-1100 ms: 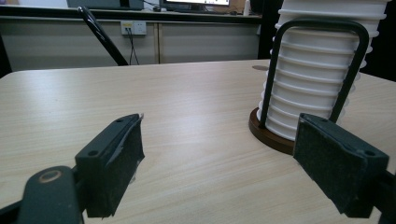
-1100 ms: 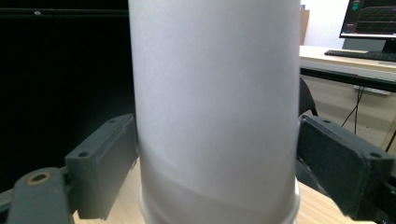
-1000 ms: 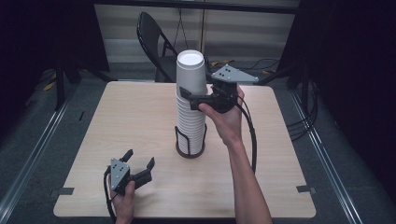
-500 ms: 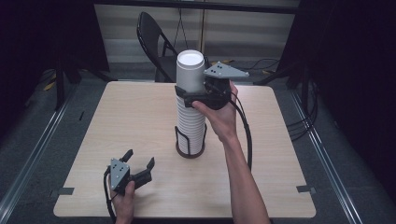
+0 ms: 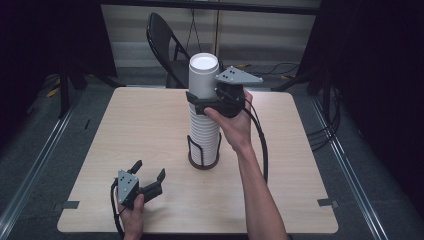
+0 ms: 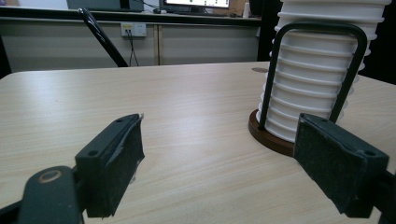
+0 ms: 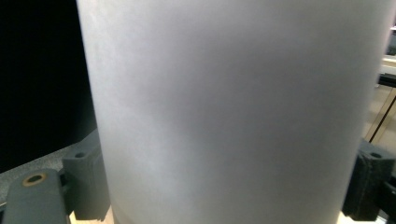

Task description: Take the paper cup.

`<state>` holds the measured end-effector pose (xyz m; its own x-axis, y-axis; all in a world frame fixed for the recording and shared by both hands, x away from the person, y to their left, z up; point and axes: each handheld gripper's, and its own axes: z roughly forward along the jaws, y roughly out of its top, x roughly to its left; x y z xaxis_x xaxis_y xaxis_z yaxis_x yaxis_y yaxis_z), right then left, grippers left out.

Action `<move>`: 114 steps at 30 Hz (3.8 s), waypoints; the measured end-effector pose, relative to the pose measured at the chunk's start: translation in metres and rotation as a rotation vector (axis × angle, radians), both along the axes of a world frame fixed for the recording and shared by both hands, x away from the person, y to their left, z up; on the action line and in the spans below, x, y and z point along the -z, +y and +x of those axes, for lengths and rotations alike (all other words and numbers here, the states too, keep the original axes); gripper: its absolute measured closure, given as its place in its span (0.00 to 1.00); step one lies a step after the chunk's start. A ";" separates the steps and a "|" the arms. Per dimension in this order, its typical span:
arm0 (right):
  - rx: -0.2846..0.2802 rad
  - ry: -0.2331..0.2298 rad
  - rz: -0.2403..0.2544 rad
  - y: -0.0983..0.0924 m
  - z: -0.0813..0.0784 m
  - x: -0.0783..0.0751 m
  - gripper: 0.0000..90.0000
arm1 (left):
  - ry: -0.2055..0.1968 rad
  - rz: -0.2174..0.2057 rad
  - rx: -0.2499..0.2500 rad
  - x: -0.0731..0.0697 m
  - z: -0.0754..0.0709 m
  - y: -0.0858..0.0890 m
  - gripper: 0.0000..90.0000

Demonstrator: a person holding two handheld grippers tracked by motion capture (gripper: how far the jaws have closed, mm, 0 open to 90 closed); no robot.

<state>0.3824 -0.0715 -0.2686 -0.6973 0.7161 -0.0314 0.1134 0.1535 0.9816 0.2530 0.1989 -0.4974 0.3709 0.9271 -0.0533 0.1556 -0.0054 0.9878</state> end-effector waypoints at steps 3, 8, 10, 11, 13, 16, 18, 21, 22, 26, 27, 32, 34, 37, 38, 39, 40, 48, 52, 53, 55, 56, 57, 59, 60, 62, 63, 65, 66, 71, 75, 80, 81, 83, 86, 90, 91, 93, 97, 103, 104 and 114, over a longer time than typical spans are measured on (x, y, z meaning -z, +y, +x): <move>-0.003 -0.005 0.005 0.000 0.000 -0.002 0.13 | 0.001 0.001 0.000 0.000 0.000 0.000 0.18; -0.002 -0.019 0.012 0.000 -0.001 -0.004 0.14 | 0.000 0.001 0.000 0.000 0.000 0.000 0.18; -0.004 -0.022 0.012 0.000 -0.001 -0.004 0.14 | 0.000 0.000 -0.001 0.000 0.000 0.000 0.18; -0.003 -0.027 0.016 -0.001 -0.002 -0.006 0.14 | -0.001 0.000 -0.001 0.000 0.000 0.000 0.18; -0.003 -0.029 0.021 -0.001 -0.002 -0.006 0.14 | 0.000 -0.001 -0.001 0.000 0.000 0.000 0.18; 0.000 -0.040 0.032 -0.001 -0.004 -0.008 0.14 | -0.001 0.002 0.000 0.000 0.000 0.000 0.18; -0.004 -0.041 0.034 -0.001 -0.004 -0.009 0.14 | 0.000 0.001 -0.001 0.000 0.000 0.000 0.18; -0.006 -0.045 0.039 -0.001 -0.004 -0.011 0.14 | -0.001 0.000 -0.001 0.000 0.000 0.000 0.18; -0.002 -0.049 0.040 -0.001 -0.004 -0.012 0.14 | -0.001 0.000 0.000 0.000 0.000 0.000 0.18; 0.001 -0.062 0.059 -0.001 -0.005 -0.014 0.14 | -0.002 -0.001 -0.001 0.000 0.000 0.000 0.18; -0.001 -0.064 0.064 -0.001 -0.005 -0.016 0.14 | -0.002 -0.001 -0.001 0.000 0.000 0.000 0.18; -0.004 -0.071 0.078 -0.001 -0.006 -0.022 0.15 | -0.002 -0.001 -0.001 0.000 0.000 0.000 0.18; -0.006 -0.075 0.085 -0.001 -0.006 -0.023 0.15 | -0.002 -0.002 -0.001 0.000 0.000 0.000 0.18; -0.008 -0.077 0.088 -0.001 -0.006 -0.023 0.15 | -0.002 -0.002 0.001 0.000 0.000 0.000 0.18; -0.008 -0.079 0.092 -0.001 -0.006 -0.024 0.15 | 0.000 0.000 0.000 0.000 0.000 0.000 0.18; -0.008 -0.079 0.092 -0.001 -0.006 -0.024 0.15 | 0.000 0.000 0.000 0.000 0.000 0.000 0.18; -0.007 -0.079 0.095 -0.002 -0.006 -0.024 0.15 | -0.001 0.000 0.000 0.000 0.000 0.000 0.18; -0.018 -0.095 0.097 -0.002 -0.006 -0.034 0.15 | 0.000 0.001 0.000 0.000 0.000 0.000 0.18; -0.019 -0.106 0.115 -0.003 -0.006 -0.042 0.15 | 0.001 0.001 0.001 0.000 0.000 0.000 0.18; -0.019 -0.106 0.115 -0.003 -0.006 -0.042 0.15 | 0.001 0.001 0.001 0.000 0.000 0.000 0.18; -0.021 -0.113 0.121 -0.004 -0.006 -0.046 0.15 | 0.000 0.001 0.001 0.000 0.000 0.000 0.18; -0.021 -0.115 0.121 -0.003 -0.006 -0.047 0.15 | 0.001 0.000 0.001 0.000 0.000 0.000 0.18; -0.021 -0.115 0.121 -0.003 -0.006 -0.047 0.15 | 0.000 0.001 0.001 0.000 0.000 0.000 0.18; -0.031 -0.119 0.131 -0.003 -0.006 -0.050 0.15 | 0.001 0.000 0.002 0.000 0.000 0.000 0.18; -0.031 -0.119 0.131 -0.003 -0.006 -0.050 0.15 | 0.001 0.001 0.002 0.000 0.000 0.000 0.18; -0.031 -0.124 0.135 -0.003 -0.007 -0.052 0.15 | 0.000 0.001 0.002 0.000 0.000 0.000 0.18; -0.035 -0.125 0.145 -0.003 -0.007 -0.053 0.15 | -0.001 0.000 0.001 0.000 0.000 0.000 0.18; -0.034 -0.128 0.147 -0.004 -0.007 -0.054 0.15 | -0.001 -0.001 0.002 0.000 0.000 0.000 0.18; -0.031 -0.131 0.150 -0.004 -0.008 -0.054 0.15 | -0.001 -0.001 0.003 0.000 0.000 0.000 0.18; -0.032 -0.134 0.176 -0.007 -0.008 -0.057 0.15 | -0.001 0.002 0.002 0.000 0.000 0.000 0.18; -0.034 -0.140 0.200 -0.010 -0.009 -0.060 0.16 | -0.002 0.000 0.002 0.000 0.000 0.000 0.18; -0.027 -0.151 0.223 -0.013 -0.012 -0.063 0.16 | -0.001 0.001 0.004 0.000 0.000 0.000 0.18; -0.023 -0.157 0.227 -0.015 -0.014 -0.065 0.16 | -0.002 0.002 0.004 0.000 0.000 0.000 0.18; -0.022 -0.160 0.232 -0.017 -0.015 -0.066 0.16 | -0.005 0.002 0.004 0.000 0.000 0.000 0.18; -0.013 -0.156 0.225 -0.018 -0.015 -0.066 0.16 | -0.002 0.002 0.004 0.000 0.000 0.000 0.18; 0.000 -0.152 0.230 -0.025 -0.015 -0.066 0.16 | -0.002 0.004 0.004 0.000 0.000 0.000 0.18; 0.005 -0.151 0.228 -0.027 -0.016 -0.065 0.16 | -0.002 0.002 0.006 0.000 0.000 -0.001 0.18; 0.007 -0.152 0.226 -0.028 -0.016 -0.065 0.16 | -0.003 0.005 0.005 0.000 0.000 -0.001 0.18; 0.025 -0.158 0.225 -0.035 -0.018 -0.066 0.16 | -0.005 0.006 0.000 0.000 -0.001 -0.001 0.18; 0.056 -0.151 0.217 -0.048 -0.019 -0.067 0.16 | -0.007 0.008 0.001 0.000 -0.001 -0.002 0.18; 0.056 -0.151 0.217 -0.048 -0.019 -0.067 0.16 | -0.007 0.008 0.001 0.000 -0.001 -0.002 0.18; 0.116 -0.142 0.203 -0.070 -0.022 -0.061 0.16 | -0.007 0.010 0.001 0.000 -0.001 -0.001 0.18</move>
<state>0.3605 -0.1416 -0.2074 -0.6091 0.7926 0.0289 -0.0226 -0.0538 0.9983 0.2523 0.1975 -0.4974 0.3717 0.9274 -0.0416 0.1489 -0.0154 0.9887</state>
